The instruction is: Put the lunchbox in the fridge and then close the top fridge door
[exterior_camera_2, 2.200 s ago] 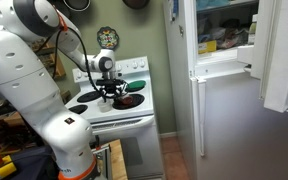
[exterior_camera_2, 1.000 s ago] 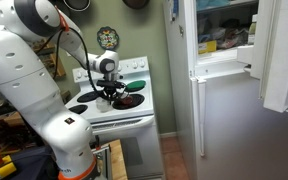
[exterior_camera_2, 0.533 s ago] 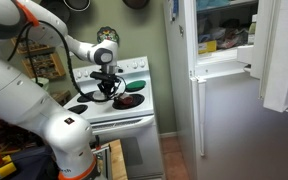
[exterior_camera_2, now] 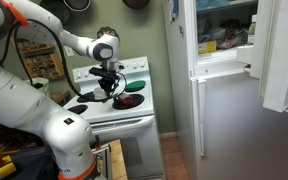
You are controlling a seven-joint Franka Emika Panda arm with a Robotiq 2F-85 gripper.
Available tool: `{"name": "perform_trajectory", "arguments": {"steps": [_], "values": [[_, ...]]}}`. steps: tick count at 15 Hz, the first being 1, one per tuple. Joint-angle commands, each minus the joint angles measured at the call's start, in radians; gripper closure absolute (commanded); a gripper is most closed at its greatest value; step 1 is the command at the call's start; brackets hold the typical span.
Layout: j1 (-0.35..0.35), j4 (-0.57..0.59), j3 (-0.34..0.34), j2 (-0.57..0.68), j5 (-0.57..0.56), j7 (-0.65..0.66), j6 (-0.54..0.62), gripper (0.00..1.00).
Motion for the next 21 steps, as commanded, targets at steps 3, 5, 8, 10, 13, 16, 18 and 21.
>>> {"name": "perform_trajectory", "arguments": {"steps": [3,5,8,10,13,16,18,21], "values": [[-0.079,-0.01,-0.047,-0.112,-0.011,0.105,-0.02,0.97],[-0.146,0.011,-0.072,-0.159,-0.055,0.155,-0.06,0.97],[-0.248,0.043,-0.092,-0.216,-0.115,0.221,-0.08,0.97],[-0.309,0.058,-0.099,-0.245,-0.153,0.266,-0.072,0.97],[-0.287,0.062,-0.1,-0.21,-0.119,0.207,-0.051,0.89],[-0.282,0.062,-0.093,-0.199,-0.119,0.207,-0.051,0.89],[-0.312,0.072,-0.105,-0.194,-0.123,0.238,-0.038,0.97],[-0.411,0.103,-0.166,-0.172,-0.156,0.291,-0.009,0.97]]}}
